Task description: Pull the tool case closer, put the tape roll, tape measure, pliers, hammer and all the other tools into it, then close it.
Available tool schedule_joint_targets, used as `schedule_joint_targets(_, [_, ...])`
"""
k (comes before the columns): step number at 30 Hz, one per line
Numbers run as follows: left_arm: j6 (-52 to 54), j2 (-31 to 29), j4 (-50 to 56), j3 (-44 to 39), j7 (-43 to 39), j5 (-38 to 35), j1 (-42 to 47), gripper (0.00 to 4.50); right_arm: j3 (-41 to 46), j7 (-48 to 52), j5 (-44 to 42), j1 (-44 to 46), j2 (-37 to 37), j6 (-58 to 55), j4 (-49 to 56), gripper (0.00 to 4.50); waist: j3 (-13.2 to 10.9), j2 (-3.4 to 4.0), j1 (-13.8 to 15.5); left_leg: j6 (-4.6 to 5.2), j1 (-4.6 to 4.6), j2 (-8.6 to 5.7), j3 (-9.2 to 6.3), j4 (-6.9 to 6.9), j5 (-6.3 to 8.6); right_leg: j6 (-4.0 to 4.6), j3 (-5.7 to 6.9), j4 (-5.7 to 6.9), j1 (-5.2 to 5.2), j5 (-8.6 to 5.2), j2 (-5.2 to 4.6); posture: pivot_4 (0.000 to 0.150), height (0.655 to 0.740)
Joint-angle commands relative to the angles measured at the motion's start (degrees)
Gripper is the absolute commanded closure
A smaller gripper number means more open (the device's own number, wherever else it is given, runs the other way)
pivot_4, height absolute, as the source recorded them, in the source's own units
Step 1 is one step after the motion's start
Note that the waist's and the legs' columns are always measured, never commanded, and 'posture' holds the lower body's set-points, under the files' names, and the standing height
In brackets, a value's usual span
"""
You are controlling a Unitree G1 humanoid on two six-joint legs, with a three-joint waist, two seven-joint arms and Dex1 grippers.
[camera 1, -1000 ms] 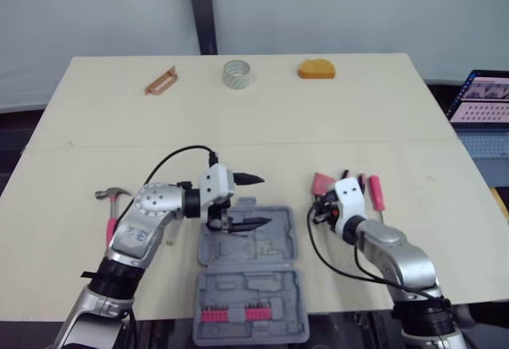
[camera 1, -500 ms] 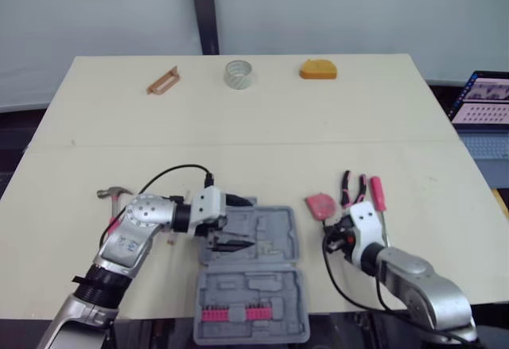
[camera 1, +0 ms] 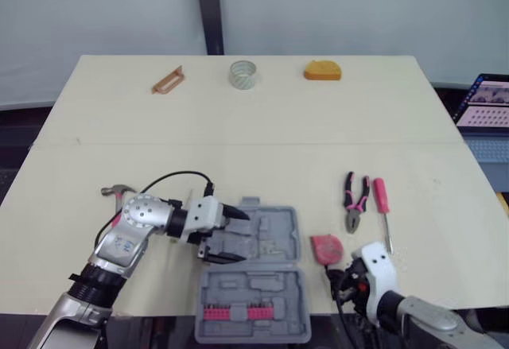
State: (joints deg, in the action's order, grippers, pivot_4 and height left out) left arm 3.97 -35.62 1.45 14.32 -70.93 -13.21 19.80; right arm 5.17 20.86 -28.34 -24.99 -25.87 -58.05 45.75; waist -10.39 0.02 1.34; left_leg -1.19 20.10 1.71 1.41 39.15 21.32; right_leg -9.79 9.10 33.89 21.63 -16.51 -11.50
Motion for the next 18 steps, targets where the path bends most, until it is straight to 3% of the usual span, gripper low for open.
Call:
schedule_joint_targets(1, [-0.56,-0.25,2.07,0.27,-0.88,-0.38,-0.54,0.0,0.78,1.8,-2.22,-1.95,-0.8,0.17,1.57,4.47,0.0,0.0,0.02,0.0,0.0,0.0,0.0,0.0,0.0,0.0,0.0,0.0,0.0,0.0,0.0,0.15,0.74])
schedule_joint_targets(16, [0.63,-0.38,4.16,-0.12,0.01,-0.5,-1.51,0.0,-3.65,3.76,-2.78,-1.6,-4.59,1.48,0.46,4.47,0.0,0.0,0.04,0.0,0.0,0.0,0.0,0.0,0.0,0.0,0.0,-0.01,0.0,0.0,0.0,0.15,0.74])
schedule_joint_targets(18, [0.65,-0.31,4.5,-0.21,0.32,-0.55,-1.74,0.0,-3.32,5.54,-2.97,-1.3,-6.52,2.15,0.23,3.64,0.0,0.0,0.03,0.0,0.0,0.0,0.0,0.0,0.0,0.0,0.0,-0.01,0.0,0.0,0.0,0.15,0.74])
